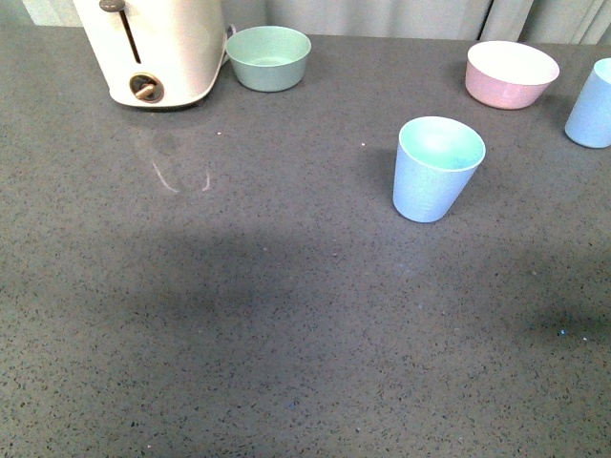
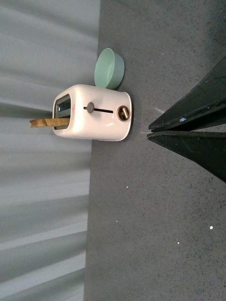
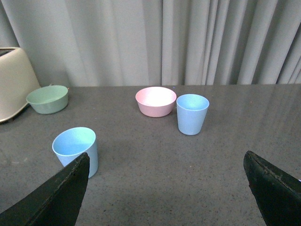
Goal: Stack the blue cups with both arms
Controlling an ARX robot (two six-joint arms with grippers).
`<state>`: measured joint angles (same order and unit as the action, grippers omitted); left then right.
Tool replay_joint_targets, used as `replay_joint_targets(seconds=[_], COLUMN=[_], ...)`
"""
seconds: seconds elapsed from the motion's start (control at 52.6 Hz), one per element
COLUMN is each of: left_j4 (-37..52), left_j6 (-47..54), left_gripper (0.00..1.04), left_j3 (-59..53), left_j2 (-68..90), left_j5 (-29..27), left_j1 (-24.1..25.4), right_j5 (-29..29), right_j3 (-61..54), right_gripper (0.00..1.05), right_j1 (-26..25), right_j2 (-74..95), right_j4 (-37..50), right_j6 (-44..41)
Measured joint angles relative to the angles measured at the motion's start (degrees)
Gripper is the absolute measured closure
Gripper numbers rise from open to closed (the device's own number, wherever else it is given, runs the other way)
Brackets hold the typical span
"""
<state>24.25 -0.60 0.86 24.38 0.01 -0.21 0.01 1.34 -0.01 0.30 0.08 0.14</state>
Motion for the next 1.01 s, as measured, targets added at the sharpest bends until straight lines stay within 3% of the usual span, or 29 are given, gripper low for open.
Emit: replay_joint_targets(seconds=[0.684,0.779,1.007], left_j4=[-14.2,-23.6,-24.2], left_j6=[0.0,0.0,0.0], left_gripper=[1.03,1.03,1.03], left_j3=[0.0,0.0,0.0], left_j2=[-14.3,-22.4,-23.8], left_j5=[0.0,0.0,0.0], left_j1=[0.0,0.0,0.0], right_j5=[0.0,0.0,0.0], right_j3=[0.0,0.0,0.0], right_gripper=[0.09,0.09,0.09], right_j1=[0.0,0.0,0.0], right_j2=[0.0,0.0,0.0], right_j4=[0.0,0.0,0.0], right_j6=[0.0,0.0,0.0])
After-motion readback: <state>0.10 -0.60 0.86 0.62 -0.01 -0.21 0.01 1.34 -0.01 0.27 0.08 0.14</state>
